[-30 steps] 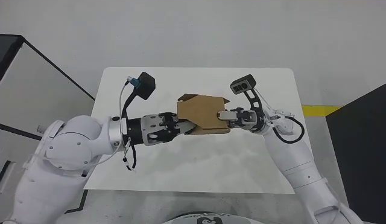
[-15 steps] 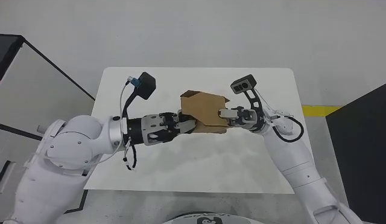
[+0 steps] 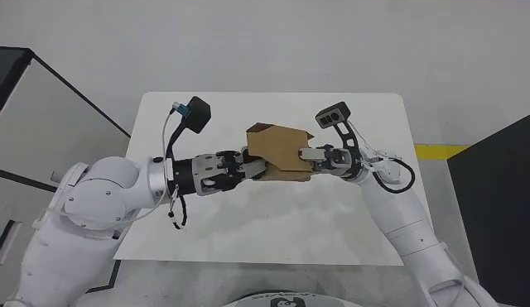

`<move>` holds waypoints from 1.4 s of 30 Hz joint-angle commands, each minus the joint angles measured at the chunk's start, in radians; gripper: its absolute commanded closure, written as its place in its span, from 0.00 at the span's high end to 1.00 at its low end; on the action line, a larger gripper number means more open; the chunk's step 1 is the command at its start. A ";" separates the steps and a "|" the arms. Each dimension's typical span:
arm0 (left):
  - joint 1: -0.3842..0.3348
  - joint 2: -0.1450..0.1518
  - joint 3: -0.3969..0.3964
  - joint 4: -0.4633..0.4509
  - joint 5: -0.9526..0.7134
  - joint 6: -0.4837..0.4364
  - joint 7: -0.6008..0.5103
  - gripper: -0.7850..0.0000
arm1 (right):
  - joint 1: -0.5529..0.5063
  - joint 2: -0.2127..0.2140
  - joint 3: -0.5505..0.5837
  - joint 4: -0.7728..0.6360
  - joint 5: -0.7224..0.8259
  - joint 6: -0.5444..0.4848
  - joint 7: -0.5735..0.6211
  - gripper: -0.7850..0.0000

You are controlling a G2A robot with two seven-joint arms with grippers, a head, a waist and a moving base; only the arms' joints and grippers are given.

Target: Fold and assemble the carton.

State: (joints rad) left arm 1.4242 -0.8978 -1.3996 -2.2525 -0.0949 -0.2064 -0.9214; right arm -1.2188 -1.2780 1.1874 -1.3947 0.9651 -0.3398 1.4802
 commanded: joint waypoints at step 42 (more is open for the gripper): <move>0.008 0.002 -0.052 0.001 0.014 -0.001 0.041 0.00 | 0.016 -0.008 -0.013 0.063 0.055 0.072 -0.008 0.00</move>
State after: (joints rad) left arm 1.4306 -0.8958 -1.4517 -2.2511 -0.0840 -0.2084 -0.8893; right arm -1.2027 -1.2857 1.1743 -1.3319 1.0198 -0.2677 1.4721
